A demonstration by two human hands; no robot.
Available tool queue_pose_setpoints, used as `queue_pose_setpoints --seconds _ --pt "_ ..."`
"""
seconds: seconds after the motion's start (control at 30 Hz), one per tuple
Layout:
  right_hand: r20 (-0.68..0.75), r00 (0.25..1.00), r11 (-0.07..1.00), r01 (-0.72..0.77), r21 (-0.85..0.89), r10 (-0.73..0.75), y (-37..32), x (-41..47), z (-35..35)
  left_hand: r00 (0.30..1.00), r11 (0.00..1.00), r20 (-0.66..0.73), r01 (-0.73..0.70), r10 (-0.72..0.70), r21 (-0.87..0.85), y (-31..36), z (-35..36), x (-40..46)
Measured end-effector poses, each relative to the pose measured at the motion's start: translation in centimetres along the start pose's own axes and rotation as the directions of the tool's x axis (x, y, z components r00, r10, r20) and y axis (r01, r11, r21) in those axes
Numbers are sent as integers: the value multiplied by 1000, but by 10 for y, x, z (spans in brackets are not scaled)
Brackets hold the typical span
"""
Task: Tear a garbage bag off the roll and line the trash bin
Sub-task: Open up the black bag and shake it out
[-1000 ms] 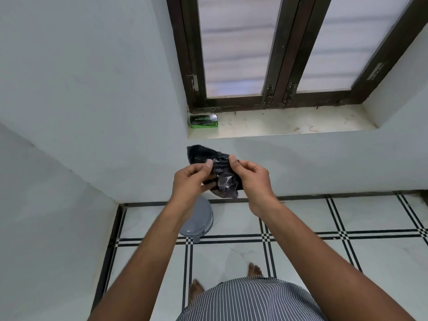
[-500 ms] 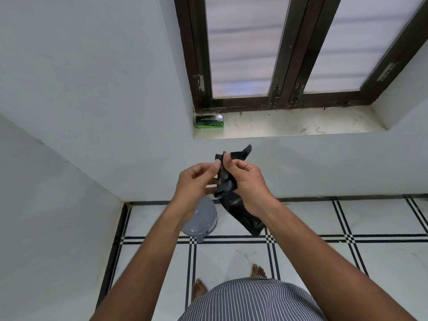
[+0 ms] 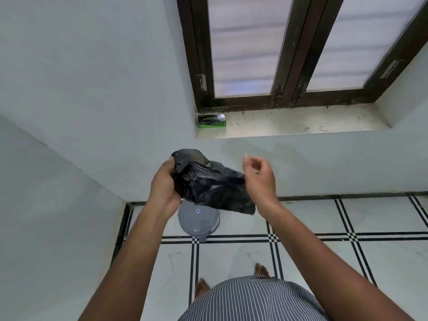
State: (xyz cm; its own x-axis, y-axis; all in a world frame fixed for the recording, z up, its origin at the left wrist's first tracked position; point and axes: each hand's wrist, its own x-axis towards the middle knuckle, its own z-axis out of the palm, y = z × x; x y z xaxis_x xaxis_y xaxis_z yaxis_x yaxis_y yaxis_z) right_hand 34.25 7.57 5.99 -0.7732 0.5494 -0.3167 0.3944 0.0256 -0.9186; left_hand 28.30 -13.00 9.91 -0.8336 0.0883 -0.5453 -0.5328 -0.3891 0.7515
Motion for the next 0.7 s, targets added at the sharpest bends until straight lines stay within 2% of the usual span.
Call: queue_pose_setpoints --seconds 0.03,0.07,0.1,0.17,0.2,0.27,0.33,0.4,0.47,0.53,0.6,0.63,0.67,0.7 --pt "8 987 983 162 -87 -162 -4 -3 2 1000 997 26 -3 1 71 0 2 0" --pt "66 951 942 307 -132 -301 -9 -5 3 998 993 60 6 -13 120 0 3 0" --pt "165 910 905 403 -140 -380 -14 -7 5 995 988 92 22 -36 151 1 6 -1" --pt "376 856 898 423 -119 -354 -27 -8 9 986 980 145 58 -87 193 3 11 -4" --pt "428 842 900 416 -129 -328 -31 -8 12 978 975 181 65 -105 212 4 12 -5" --pt "424 842 900 418 -121 -334 -33 -4 19 959 959 269 14 -93 282 7 12 -6" --pt "382 883 960 275 48 -272 -35 -2 21 962 927 271 -84 -19 366 4 7 -1" --pt "350 929 974 42 222 -120 -38 -1 22 977 855 206 -149 50 497 1 2 3" --pt "358 932 931 -176 320 53 -39 1 21 966 728 224 -243 126 641 -3 -3 6" --pt "364 914 867 -322 382 179 -39 5 19 949 578 219 -312 226 754 -5 -12 13" --pt "355 909 821 -368 436 219 -39 11 12 928 443 112 -272 354 854 -4 -25 20" --pt "351 915 819 -353 453 200 -38 16 9 915 426 39 -224 400 876 -3 -31 23" --pt "333 927 825 -323 464 176 -37 19 6 911 461 -37 -174 412 870 -1 -38 25" --pt "293 943 841 -286 460 160 -34 24 3 919 554 -101 -140 381 821 3 -43 27"
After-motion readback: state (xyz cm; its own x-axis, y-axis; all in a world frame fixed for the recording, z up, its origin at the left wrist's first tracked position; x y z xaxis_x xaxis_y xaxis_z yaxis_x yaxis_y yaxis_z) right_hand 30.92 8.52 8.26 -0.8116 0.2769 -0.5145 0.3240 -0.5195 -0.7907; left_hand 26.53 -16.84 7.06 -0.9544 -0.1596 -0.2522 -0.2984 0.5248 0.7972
